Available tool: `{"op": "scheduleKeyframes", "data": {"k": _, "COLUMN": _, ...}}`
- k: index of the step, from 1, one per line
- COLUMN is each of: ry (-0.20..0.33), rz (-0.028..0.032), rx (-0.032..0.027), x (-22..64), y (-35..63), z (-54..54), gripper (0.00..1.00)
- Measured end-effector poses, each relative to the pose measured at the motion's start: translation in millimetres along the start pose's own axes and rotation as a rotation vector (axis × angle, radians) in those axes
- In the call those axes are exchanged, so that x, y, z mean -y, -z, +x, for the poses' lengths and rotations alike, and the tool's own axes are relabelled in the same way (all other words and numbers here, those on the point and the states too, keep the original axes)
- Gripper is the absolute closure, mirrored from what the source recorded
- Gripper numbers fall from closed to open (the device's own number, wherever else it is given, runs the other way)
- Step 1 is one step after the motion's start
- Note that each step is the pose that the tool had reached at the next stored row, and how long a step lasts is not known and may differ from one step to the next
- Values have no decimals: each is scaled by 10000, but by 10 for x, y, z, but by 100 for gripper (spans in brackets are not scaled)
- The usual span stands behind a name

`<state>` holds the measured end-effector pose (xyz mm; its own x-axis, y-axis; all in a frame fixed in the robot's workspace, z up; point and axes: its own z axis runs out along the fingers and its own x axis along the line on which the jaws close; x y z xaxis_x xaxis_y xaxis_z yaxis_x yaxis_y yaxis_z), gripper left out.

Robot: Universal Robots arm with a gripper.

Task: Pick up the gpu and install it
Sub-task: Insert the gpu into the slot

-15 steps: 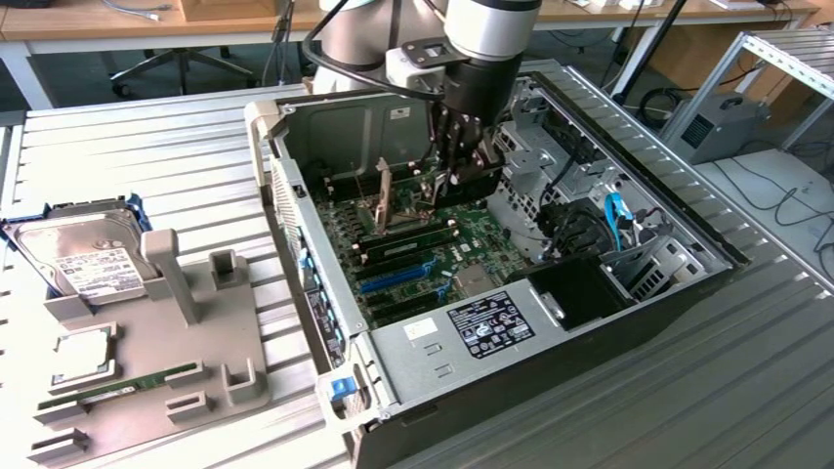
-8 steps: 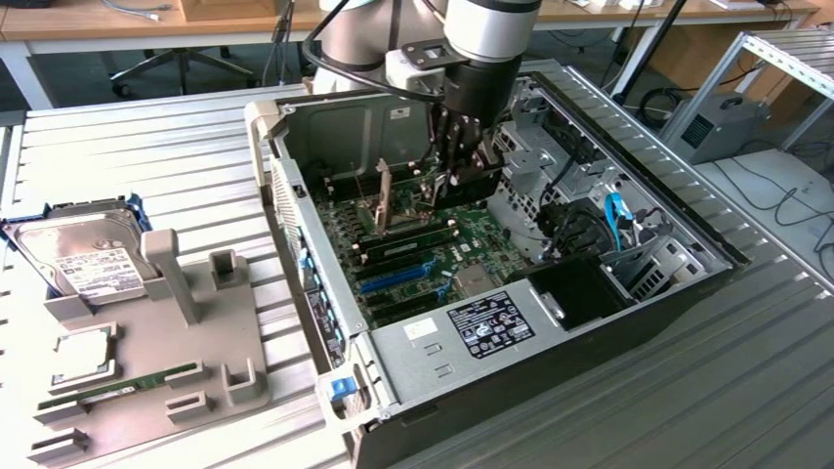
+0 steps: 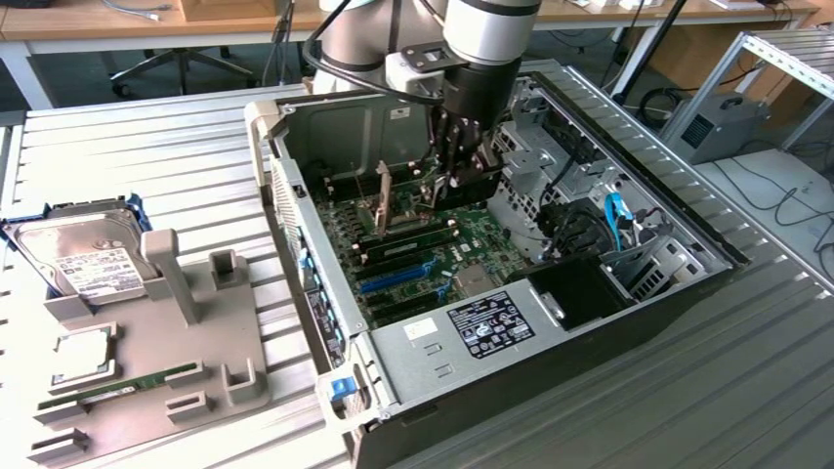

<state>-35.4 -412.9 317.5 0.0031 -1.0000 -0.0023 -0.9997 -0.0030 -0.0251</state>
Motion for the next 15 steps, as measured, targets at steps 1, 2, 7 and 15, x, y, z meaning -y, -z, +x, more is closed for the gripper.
{"op": "scheduleKeyframes", "data": {"k": 1, "ry": 1, "rz": 0, "rx": -15, "x": 0, "y": -14, "z": 0, "gripper": 74}}
{"op": "scheduleKeyframes", "data": {"k": 2, "ry": 1, "rz": 0, "rx": -34, "x": -1, "y": -33, "z": 0, "gripper": 74}}
{"op": "scheduleKeyframes", "data": {"k": 7, "ry": 2, "rz": 0, "rx": -84, "x": -83, "y": -119, "z": 0, "gripper": 74}}
{"op": "scheduleKeyframes", "data": {"k": 15, "ry": 2, "rz": 0, "rx": -83, "x": -153, "y": -251, "z": 0, "gripper": 74}}
